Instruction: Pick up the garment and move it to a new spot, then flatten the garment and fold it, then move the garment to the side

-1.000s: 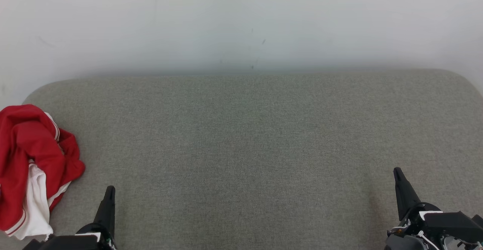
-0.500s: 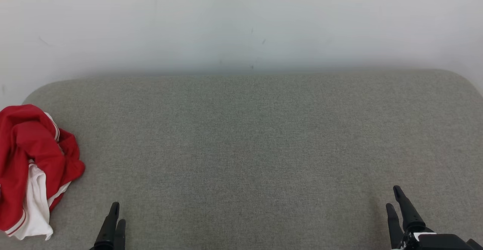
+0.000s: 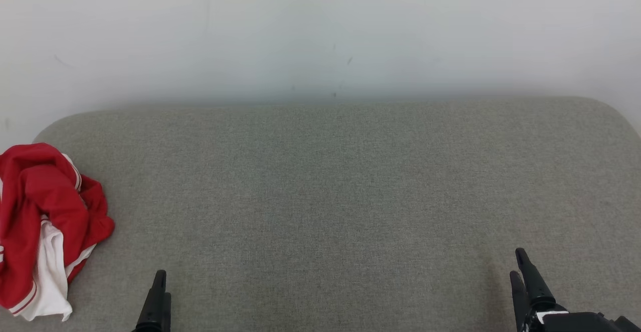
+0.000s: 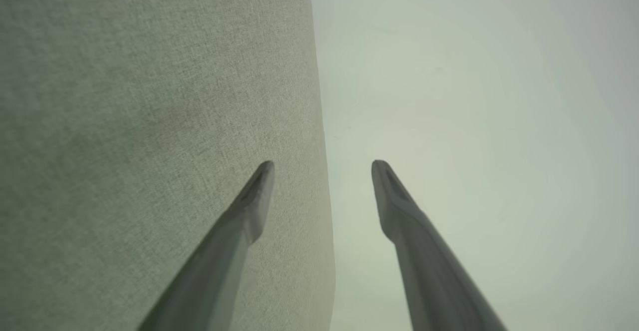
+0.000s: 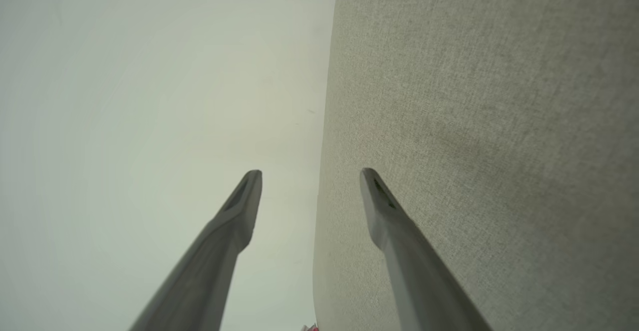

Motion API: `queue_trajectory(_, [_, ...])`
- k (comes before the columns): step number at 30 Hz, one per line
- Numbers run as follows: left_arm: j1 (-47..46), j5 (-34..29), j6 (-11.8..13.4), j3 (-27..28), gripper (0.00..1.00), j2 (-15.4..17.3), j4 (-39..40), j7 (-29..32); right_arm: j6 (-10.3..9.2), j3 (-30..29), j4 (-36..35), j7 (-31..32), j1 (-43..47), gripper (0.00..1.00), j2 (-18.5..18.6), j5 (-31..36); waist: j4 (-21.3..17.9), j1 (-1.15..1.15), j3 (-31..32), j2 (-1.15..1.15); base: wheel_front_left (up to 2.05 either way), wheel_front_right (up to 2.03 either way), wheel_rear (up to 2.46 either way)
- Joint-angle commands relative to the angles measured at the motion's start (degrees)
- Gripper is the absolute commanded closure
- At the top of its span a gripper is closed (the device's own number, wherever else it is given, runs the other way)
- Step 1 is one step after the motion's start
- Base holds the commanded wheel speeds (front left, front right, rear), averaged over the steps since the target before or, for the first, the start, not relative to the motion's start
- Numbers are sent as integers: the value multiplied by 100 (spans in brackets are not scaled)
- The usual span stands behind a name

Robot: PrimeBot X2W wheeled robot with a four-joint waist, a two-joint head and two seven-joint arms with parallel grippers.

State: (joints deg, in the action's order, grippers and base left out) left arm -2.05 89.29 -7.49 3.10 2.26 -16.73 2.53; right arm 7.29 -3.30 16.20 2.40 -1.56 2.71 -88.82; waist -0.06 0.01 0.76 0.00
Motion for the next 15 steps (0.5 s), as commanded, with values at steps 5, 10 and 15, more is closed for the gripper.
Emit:
queue_trajectory(5, [0, -555, 1, -70, 0, 29, 72, -183, 12, 32, -127, -179, 5, 0, 55, 644, 3, -1, 39, 0, 0, 0, 0])
queue_trajectory(10, [11, -1137, 27, -95, 0, 32, 76, -303, 13, -17, -164, -298, 54, 0, 25, 1334, 8, -1, 64, 0, 0, 0, 0])
queue_trajectory(15, [33, -1643, 80, -100, 0, 35, 114, -392, 14, -1, -173, -387, 80, 0, 14, 1896, 14, -1, 82, 0, 0, 0, 0])
